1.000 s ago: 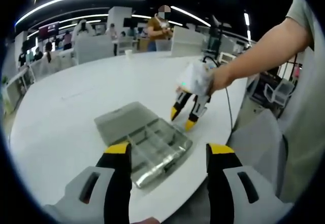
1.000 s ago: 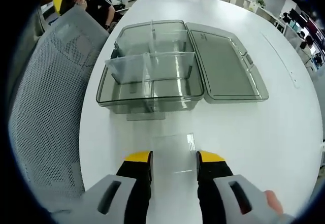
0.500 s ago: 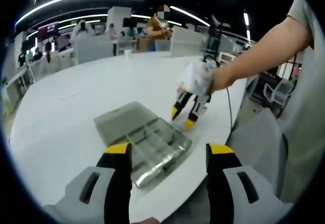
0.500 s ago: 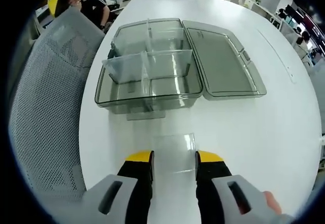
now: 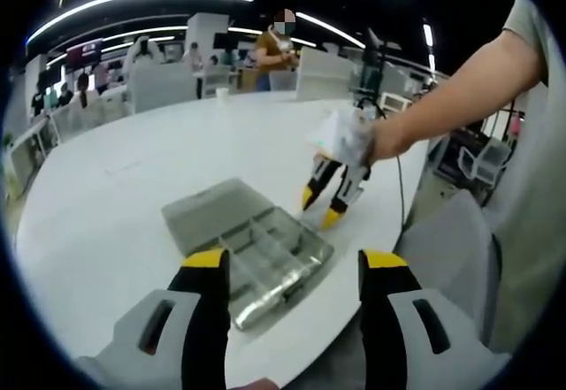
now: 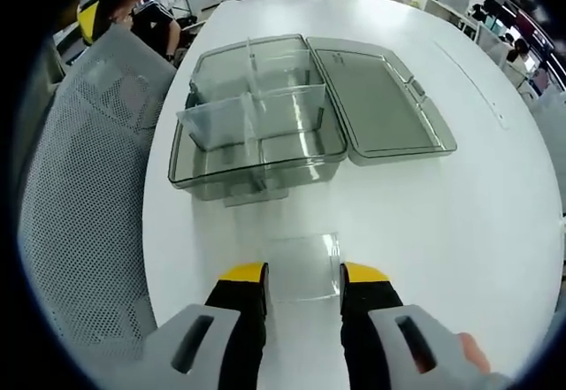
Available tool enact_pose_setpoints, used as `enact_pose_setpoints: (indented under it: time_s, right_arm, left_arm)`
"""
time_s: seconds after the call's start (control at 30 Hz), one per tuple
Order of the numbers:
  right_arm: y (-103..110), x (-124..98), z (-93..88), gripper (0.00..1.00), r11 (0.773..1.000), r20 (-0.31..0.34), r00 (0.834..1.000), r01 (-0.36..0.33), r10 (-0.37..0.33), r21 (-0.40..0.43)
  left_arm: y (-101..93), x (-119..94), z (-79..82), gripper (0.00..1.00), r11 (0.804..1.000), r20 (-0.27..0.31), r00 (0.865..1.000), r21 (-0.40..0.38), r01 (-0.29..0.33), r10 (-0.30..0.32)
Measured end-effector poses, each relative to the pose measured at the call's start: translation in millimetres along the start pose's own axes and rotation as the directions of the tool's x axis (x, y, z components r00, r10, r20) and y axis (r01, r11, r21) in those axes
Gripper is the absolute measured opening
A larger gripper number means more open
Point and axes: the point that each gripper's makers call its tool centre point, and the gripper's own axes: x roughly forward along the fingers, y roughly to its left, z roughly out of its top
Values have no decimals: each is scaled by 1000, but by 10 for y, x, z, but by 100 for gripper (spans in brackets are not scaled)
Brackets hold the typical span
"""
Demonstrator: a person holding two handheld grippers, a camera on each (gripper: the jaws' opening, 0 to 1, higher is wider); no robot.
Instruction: Insert the divider into the dual guide fixture by aligning both edges with the guide slots and pushing it downward to the bottom, including one-sided entry, uneven engagement, binding, and posture correction.
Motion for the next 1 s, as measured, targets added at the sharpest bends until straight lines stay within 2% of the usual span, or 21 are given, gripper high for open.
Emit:
enact_pose_setpoints:
  time_s: [0.47, 1.0]
  right_arm:
    - [53, -89, -18, 27, 1000, 12, 1000, -6, 6, 14]
    - [138, -228, 40, 27, 999, 46, 998, 39, -39, 15]
  left_arm:
    - [-16, 24, 9, 57, 1000, 1, 1000, 3, 13, -13]
    - [-47, 106, 7, 56, 999, -13, 999, 11, 48, -48]
